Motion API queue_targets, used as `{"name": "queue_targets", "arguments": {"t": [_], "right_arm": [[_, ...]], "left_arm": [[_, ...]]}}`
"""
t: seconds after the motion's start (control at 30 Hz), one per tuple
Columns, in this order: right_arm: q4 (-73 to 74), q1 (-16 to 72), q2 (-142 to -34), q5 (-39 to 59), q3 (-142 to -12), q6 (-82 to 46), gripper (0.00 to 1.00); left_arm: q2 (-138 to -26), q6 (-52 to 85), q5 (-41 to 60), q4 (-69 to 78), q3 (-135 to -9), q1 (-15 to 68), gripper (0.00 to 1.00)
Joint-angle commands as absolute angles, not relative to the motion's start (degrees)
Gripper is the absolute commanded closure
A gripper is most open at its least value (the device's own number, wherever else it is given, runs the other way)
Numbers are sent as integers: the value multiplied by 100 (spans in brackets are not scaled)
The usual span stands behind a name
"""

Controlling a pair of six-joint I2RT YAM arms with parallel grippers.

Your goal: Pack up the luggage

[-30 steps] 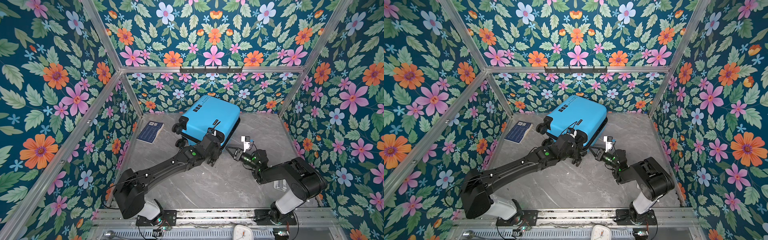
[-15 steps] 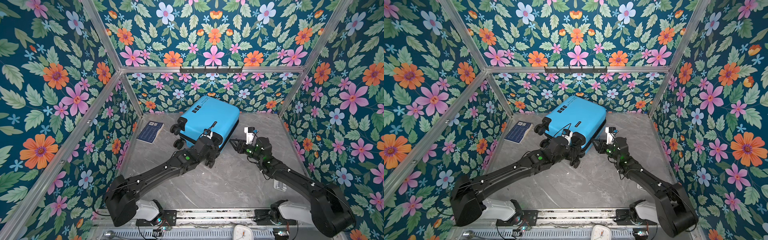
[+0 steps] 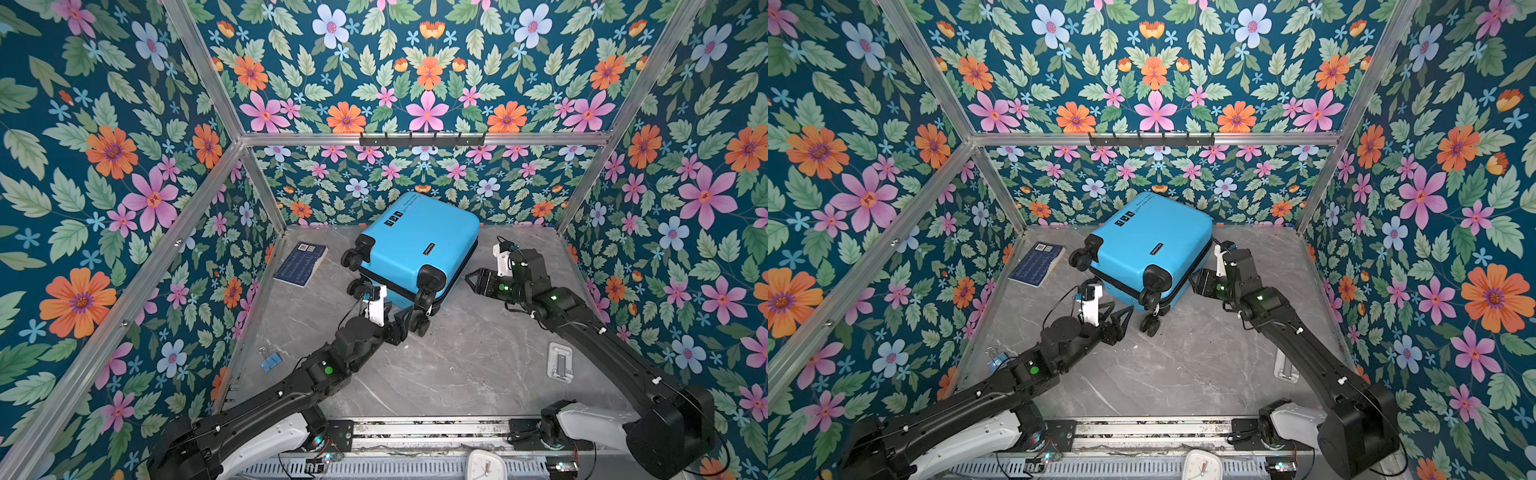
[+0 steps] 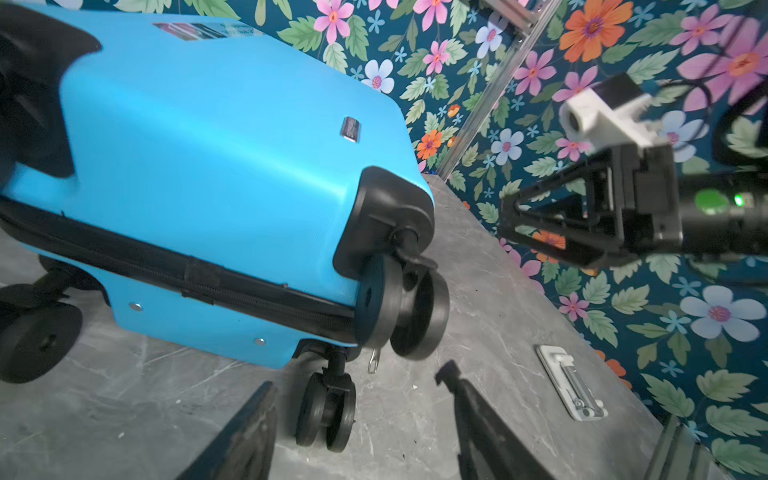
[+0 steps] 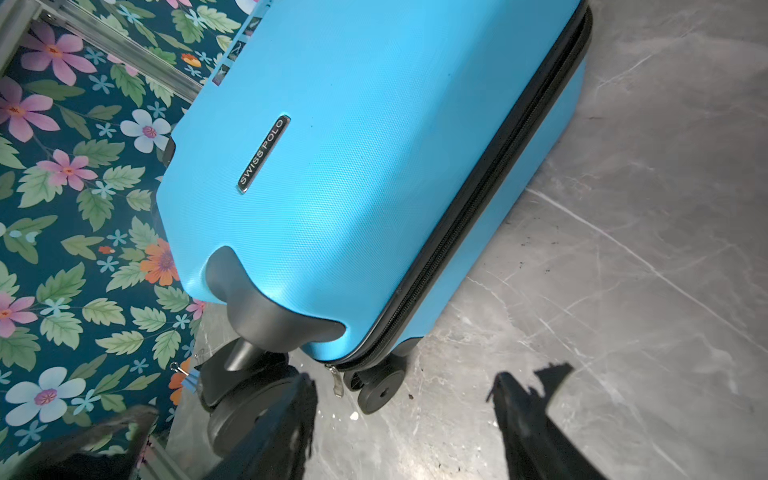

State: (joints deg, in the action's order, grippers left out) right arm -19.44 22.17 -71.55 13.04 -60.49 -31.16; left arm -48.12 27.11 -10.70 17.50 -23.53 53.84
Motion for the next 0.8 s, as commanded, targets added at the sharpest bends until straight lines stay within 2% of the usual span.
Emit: {"name": "queue_targets", "arguments": {"t": [0.0,0.17,0.3,0.37,0.57,0.77], "right_arm": [[-2482,2248,-7434,1758,-6425,-3255,30],[-2858,2793,-7789,1707,-6931,-3750,40],[-3001,3373,-7957,1339,-7176,-4097,41],[-3148,3625,-8014,1097,-7312,-4238,39],[-3288,4041,-8133,683,-7350,-4621,30],[-3537,4229,-8513,539,-7718,-4689,24]], "left_arm": [[-4679,2554,-1147,3352,-1636,5630,36],[-5428,1666,-1208,5472,-873,5978,38],[-6650,1223,-1113,7101,-676,5978,34],[-7266,1133,-1080,7852,-649,5977,30],[-8424,1283,-1175,8894,-645,5984,21],[-9001,1196,-1083,9156,-734,5981,19]]}}
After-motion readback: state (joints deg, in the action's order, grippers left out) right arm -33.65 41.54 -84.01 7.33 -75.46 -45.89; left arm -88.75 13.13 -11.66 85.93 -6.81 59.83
